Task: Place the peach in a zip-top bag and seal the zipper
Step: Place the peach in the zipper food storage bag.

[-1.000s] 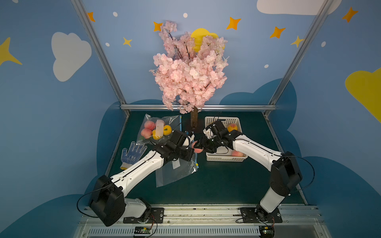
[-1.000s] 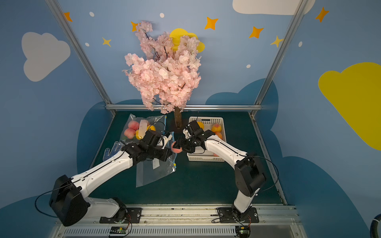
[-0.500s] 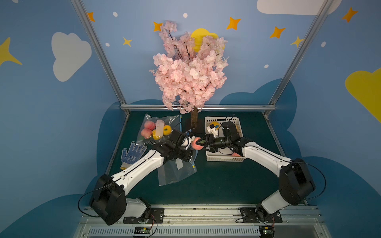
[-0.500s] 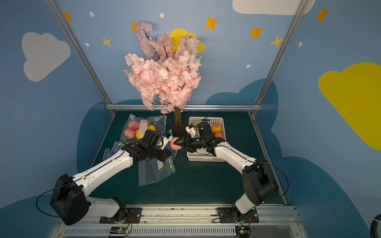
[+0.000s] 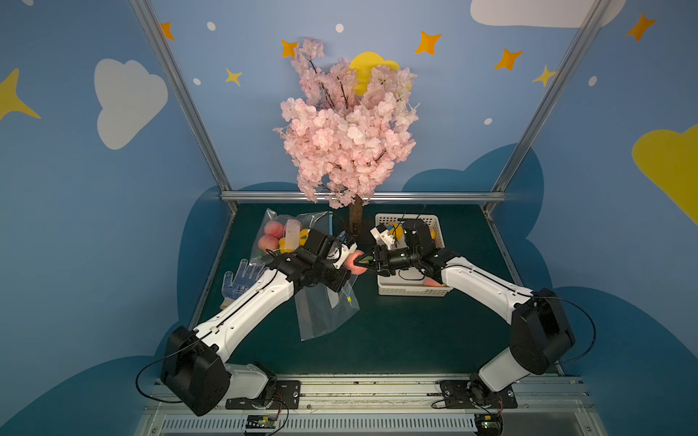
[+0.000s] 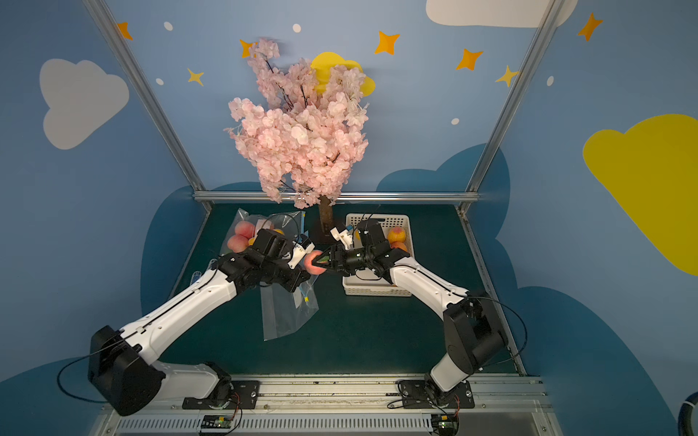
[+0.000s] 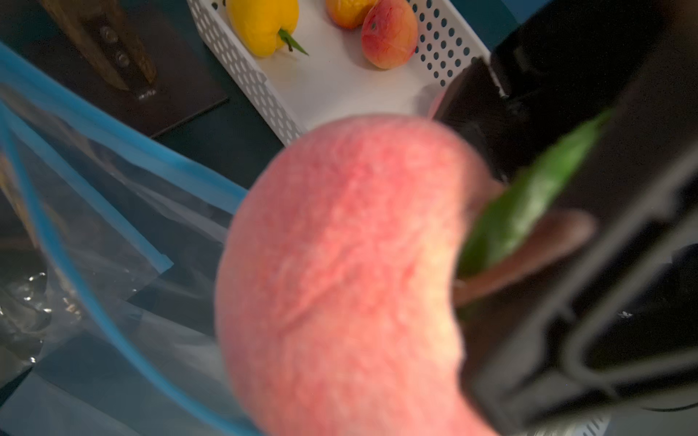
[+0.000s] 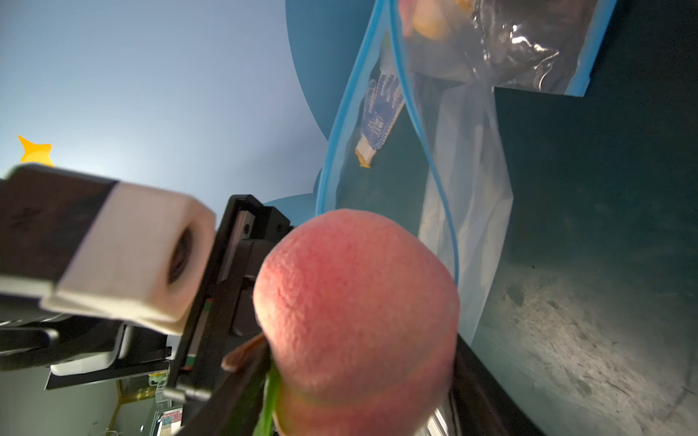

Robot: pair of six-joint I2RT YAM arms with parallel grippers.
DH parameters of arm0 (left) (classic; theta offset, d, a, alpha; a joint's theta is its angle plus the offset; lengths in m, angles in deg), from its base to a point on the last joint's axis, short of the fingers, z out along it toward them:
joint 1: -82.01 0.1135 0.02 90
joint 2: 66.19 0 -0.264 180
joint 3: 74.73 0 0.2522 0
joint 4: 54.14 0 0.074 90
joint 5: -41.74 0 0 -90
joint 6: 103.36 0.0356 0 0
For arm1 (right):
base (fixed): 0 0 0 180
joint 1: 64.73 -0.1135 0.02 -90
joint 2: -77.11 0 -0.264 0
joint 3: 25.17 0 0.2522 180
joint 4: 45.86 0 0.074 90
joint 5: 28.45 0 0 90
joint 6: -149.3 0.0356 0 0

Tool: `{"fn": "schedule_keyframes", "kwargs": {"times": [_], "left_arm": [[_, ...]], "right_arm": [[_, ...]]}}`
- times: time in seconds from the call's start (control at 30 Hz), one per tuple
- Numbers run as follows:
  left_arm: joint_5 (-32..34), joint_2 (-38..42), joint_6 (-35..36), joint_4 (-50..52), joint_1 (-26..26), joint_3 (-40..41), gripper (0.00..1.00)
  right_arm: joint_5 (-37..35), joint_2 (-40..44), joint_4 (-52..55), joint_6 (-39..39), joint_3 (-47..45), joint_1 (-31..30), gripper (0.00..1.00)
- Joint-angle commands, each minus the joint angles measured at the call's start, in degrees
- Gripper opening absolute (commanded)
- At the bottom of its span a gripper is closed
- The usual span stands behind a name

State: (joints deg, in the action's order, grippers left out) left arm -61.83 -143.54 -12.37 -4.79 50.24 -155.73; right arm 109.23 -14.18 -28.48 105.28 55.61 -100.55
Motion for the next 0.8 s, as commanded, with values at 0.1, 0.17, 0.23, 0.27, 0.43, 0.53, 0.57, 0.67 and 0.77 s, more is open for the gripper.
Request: {"fn": "schedule_keyframes", "kwargs": {"times": [0.1, 0.17, 0.23, 0.27, 0.43, 0.53, 0.57, 0.67, 0.77], "left_arm": [[-8.13, 3.82, 6.60, -2.36, -0.46, -0.30, 0.03], [-8.25, 5.34, 7.11, -3.58, -0.57, 1.66, 0.03], [-8.06, 6.52, 7.00, -4.91, -0.52, 3.10, 0.03], [-8.15, 6.94, 6.86, -5.53, -0.57, 3.66, 0.03], [-6.45, 7.12, 4.63, -8.67, -0.51, 4.64, 0.03], [-5.69, 7.40, 3.91, -9.19, -0.49, 4.63, 0.03], [-5.59, 7.67, 3.72, -9.47, -0.49, 4.74, 0.03], [-5.34, 8.75, 2.92, -10.58, -0.40, 5.97, 0.03], [-4.48, 9.31, 2.53, -10.57, -0.30, 7.01, 0.03]], "right_arm": [[-11.13, 0.91, 16.61, -5.47, 3.72, -0.74, 0.60], [-14.39, 0.88, 20.43, -6.30, 4.71, -1.18, 0.60], [-18.01, 0.58, 24.57, -7.89, 6.46, -2.07, 0.60], [-20.31, 0.29, 27.25, -8.78, 7.94, -2.74, 0.60], [-29.20, -1.69, 37.11, -10.47, 14.58, -6.02, 0.67], [-29.40, -0.99, 36.52, -10.56, 15.50, -6.92, 0.81], [-28.87, -0.53, 35.86, -10.47, 15.22, -7.00, 0.84], [-26.81, 0.75, 34.21, -10.38, 14.69, -7.03, 0.87], [-25.27, 1.86, 33.97, -10.19, 14.70, -6.91, 0.87]]}}
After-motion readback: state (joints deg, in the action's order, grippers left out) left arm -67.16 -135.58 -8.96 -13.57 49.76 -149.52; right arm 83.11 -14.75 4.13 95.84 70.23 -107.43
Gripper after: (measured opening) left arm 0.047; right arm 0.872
